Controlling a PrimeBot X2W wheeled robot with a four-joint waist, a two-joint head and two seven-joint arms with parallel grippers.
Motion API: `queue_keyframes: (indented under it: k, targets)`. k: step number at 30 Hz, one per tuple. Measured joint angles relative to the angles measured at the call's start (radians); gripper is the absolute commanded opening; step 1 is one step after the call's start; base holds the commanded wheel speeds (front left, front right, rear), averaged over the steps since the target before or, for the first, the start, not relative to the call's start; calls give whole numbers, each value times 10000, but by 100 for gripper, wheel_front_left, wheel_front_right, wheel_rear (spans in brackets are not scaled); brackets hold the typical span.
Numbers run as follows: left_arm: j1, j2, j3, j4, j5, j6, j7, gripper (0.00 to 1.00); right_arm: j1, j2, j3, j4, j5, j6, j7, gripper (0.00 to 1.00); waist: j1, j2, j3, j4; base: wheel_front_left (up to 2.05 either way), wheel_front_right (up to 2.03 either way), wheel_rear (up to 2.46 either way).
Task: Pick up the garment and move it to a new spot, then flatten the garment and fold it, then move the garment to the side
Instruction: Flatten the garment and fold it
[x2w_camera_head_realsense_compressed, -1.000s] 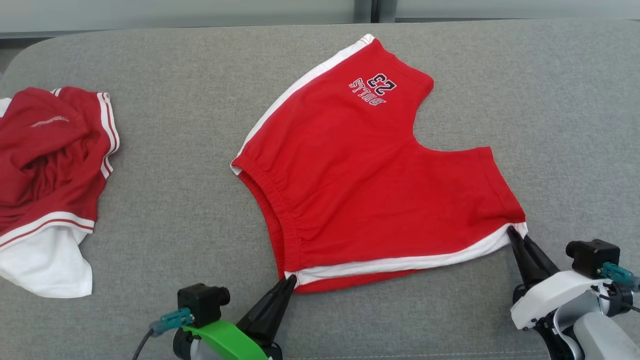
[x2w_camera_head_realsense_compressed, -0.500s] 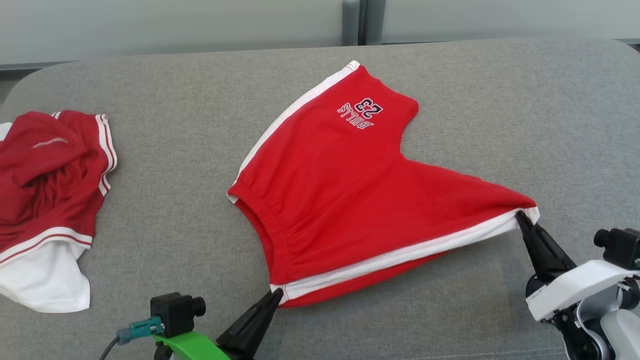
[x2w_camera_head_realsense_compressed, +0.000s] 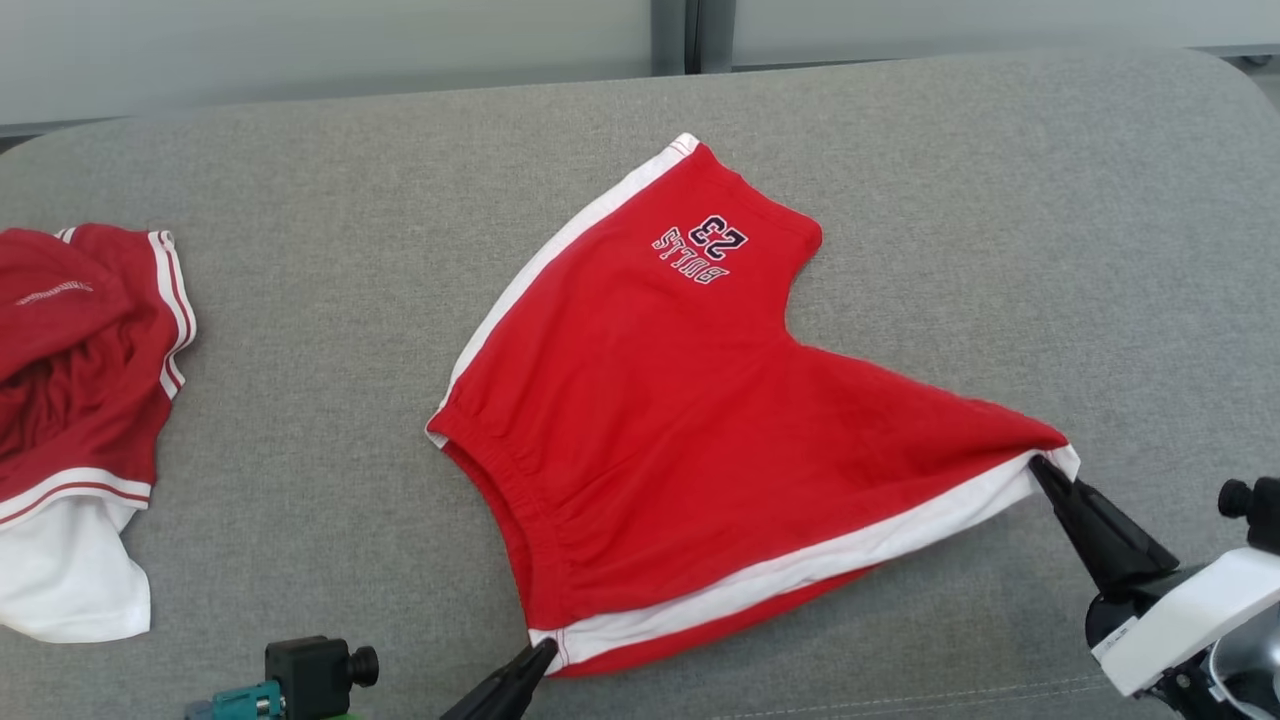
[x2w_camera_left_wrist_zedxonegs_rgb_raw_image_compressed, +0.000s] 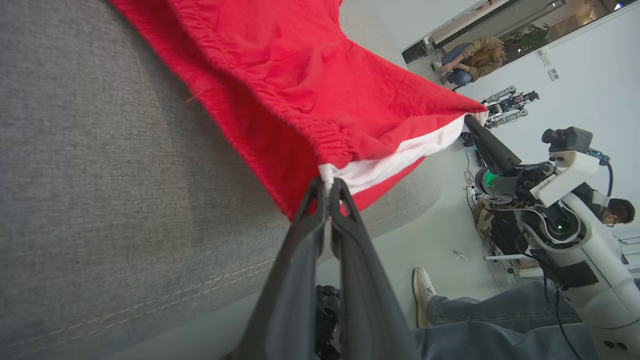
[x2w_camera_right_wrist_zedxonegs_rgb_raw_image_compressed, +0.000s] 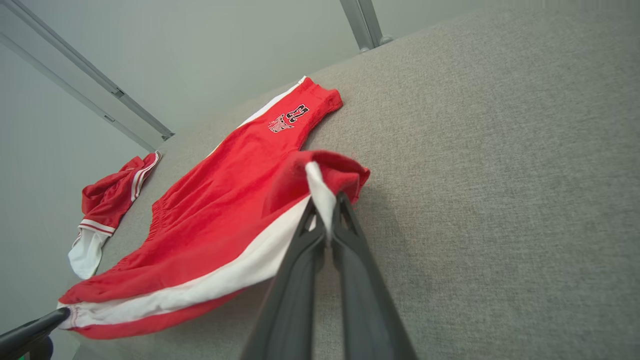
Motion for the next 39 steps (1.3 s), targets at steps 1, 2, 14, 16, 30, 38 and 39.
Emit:
queue_keyframes:
  k: [1,2,14,16,30,38,39]
  targets:
    - [-4,29,12,-138,-15,13,58,0,-15,-132,-44,-192,-6,0,90,0,0,0,68,3,0,0,0]
    - [-9,56,36,-274,-29,94,82,0,-35,-249,-96,-347,-10,0,182,0,0,0,142,10,0,0,0]
    - [-1717,178,698,-1252,-161,458,769,0,-2822,-757,-330,-851,362,-217,1799,0,0,0,1308,476,0,0,0]
    - [-2102,100,763,-1248,-376,552,888,0,-3432,-869,-372,-711,341,-399,2174,0,0,0,1525,669,0,0,0]
    - [-4970,-1561,627,102,-1126,1058,1402,0,-6971,-1517,-224,771,-146,-1258,4251,0,1,0,3188,2562,0,0,0]
    - [-6216,-2408,290,1147,-1110,1005,1406,0,-8163,-1695,-236,1499,-535,-1337,4383,0,1,0,3847,3741,0,0,0]
    - [-6267,-2464,259,1312,-1108,961,1398,0,-8248,-1687,-198,1609,-591,-1337,4381,0,1,0,3910,3874,0,0,0]
